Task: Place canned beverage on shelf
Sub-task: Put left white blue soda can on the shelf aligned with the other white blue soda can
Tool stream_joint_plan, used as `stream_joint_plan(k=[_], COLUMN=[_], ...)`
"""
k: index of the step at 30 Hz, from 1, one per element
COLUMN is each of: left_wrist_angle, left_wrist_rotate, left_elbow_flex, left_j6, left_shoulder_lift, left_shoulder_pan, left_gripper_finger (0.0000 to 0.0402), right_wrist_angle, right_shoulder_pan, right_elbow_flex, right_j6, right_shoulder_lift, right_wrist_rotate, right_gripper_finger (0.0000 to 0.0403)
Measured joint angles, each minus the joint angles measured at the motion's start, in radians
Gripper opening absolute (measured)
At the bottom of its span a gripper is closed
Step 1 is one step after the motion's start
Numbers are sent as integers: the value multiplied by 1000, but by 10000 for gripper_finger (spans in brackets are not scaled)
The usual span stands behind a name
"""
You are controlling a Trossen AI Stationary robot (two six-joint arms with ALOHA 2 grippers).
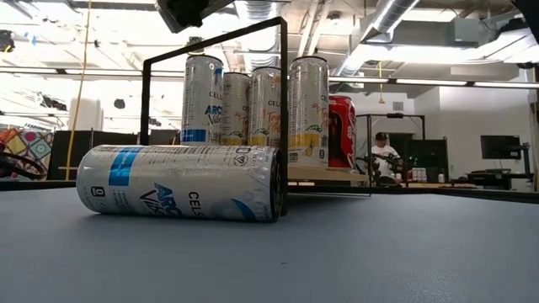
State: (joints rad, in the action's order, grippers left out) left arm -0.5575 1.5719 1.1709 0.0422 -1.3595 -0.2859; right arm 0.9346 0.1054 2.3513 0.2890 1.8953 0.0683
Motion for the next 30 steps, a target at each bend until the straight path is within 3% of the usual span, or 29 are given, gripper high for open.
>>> stream_joint_plan(k=[21,30], left_wrist_angle=[11,18], left_wrist_rotate=[0,0], left_elbow_flex=[0,0], left_j6=[2,2], left_shoulder_lift=[0,0], left_shoulder_pan=[0,-1], left_gripper_finger=[238,238], right_wrist_angle=[-38,-75], right_shoulder_pan=[15,24], right_elbow_flex=[0,0], right_j6=[10,-30], right_shoulder_lift=[63,63], right_wrist_rotate=[-81,-81], right_gripper_finger=[342,305])
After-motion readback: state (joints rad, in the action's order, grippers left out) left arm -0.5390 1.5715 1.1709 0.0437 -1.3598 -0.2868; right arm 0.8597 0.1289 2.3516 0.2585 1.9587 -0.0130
